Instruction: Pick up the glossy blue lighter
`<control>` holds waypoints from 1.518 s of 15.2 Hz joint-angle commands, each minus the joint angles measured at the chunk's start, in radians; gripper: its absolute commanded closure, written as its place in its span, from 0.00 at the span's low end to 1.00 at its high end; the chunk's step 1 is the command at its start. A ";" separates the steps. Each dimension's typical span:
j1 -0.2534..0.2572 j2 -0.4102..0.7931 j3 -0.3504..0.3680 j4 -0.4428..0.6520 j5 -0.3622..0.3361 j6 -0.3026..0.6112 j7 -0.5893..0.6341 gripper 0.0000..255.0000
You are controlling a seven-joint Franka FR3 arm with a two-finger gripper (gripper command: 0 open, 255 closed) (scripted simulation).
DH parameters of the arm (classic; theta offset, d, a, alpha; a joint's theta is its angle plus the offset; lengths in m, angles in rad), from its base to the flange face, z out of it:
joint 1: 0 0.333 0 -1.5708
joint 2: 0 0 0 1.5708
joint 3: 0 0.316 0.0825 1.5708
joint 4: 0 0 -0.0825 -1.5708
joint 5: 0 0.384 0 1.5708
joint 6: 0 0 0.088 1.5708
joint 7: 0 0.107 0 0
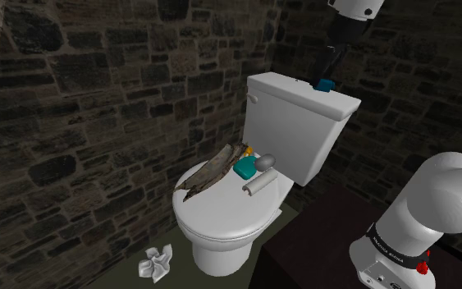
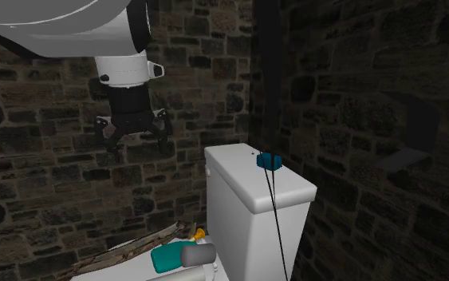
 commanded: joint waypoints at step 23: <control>-0.055 0.530 -0.477 0.369 -0.065 0.088 -0.663 0.00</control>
